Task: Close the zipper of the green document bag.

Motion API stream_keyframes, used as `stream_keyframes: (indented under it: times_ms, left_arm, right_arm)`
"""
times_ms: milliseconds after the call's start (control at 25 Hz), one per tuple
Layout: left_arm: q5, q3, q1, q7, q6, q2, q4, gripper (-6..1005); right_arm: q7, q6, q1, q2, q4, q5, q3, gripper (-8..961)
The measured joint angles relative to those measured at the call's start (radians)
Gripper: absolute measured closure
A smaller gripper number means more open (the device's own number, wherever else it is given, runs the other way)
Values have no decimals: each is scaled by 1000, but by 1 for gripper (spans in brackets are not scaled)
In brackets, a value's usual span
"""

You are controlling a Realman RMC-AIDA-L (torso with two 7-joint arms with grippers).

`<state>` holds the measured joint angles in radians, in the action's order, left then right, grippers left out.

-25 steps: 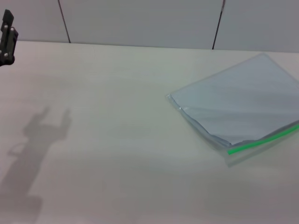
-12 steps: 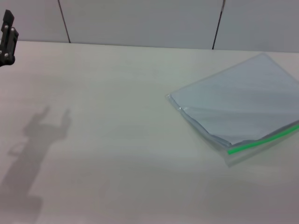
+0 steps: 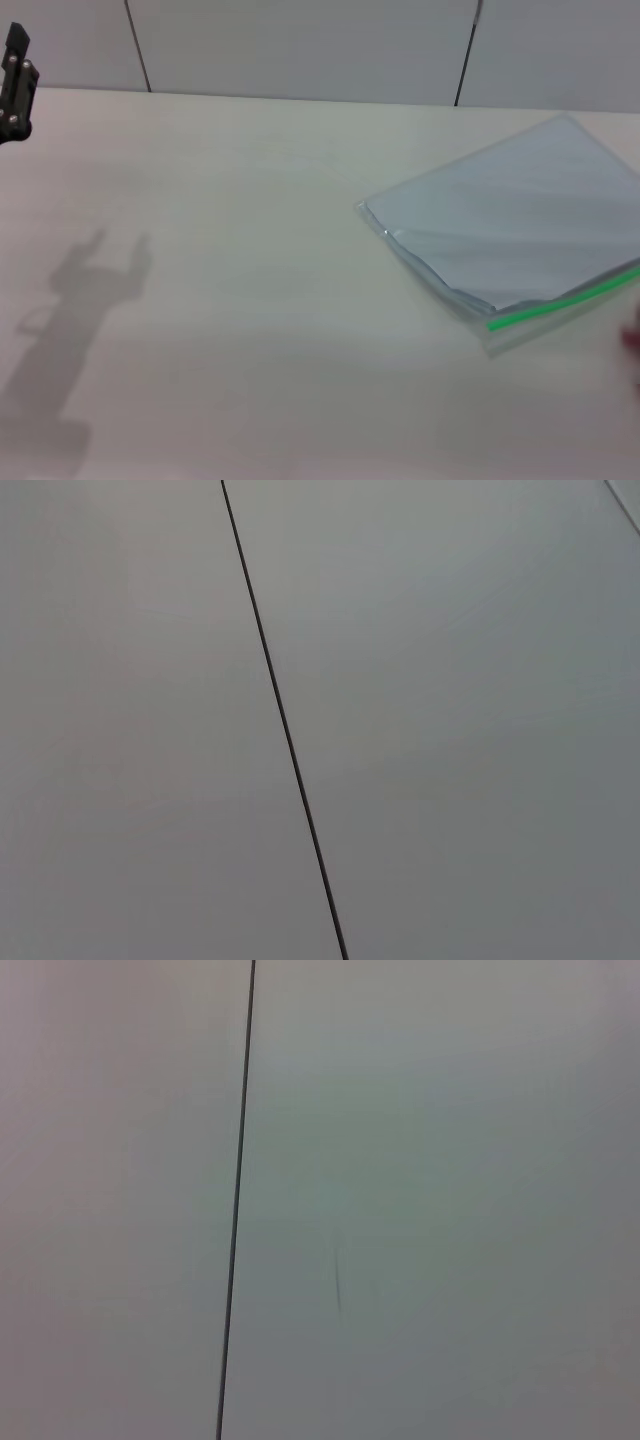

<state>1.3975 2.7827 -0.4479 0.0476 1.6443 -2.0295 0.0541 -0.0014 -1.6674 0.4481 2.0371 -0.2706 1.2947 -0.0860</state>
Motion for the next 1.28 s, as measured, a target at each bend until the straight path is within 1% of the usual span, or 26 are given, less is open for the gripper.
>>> stream_keyframes:
  times_ms: [1280]
  left_arm:
    - [0, 0, 0, 0, 3, 0, 4, 450]
  right_arm:
    - [0, -9, -5, 0, -4, 0, 0, 47]
